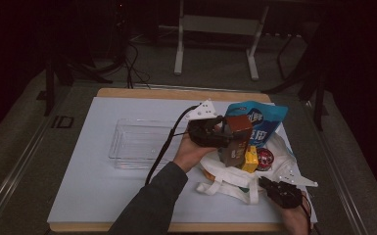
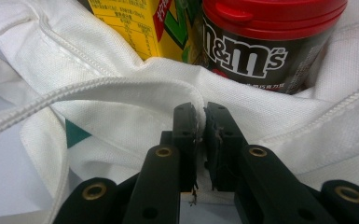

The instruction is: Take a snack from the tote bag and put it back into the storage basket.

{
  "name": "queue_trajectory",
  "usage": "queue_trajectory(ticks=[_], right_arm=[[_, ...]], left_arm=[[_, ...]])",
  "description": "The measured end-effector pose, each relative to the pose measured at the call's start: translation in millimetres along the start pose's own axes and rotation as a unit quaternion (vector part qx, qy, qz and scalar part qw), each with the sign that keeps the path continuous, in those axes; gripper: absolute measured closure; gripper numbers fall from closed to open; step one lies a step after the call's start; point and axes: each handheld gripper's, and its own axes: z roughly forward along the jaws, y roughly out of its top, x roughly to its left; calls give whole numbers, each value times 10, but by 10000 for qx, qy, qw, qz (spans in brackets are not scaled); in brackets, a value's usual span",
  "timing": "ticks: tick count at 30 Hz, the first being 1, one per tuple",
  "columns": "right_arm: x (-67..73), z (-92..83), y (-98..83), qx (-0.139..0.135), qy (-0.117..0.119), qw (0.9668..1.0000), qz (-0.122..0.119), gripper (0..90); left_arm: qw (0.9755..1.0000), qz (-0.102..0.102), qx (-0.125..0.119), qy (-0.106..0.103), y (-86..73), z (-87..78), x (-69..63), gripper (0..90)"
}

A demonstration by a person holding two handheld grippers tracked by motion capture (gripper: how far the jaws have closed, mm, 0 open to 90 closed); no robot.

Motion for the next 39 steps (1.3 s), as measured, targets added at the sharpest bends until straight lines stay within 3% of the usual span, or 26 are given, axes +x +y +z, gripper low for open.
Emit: queue_trajectory(ticks=[25,39], right_arm=[[4,-1,2,16,-10,10000,-6,826],[4,-1,-1,3,-13,10000,-3,826]], left_arm=[[10000,-10,14,-28,113,-445,-39,415],[9998,90,18,195,201,-734,-27,417]])
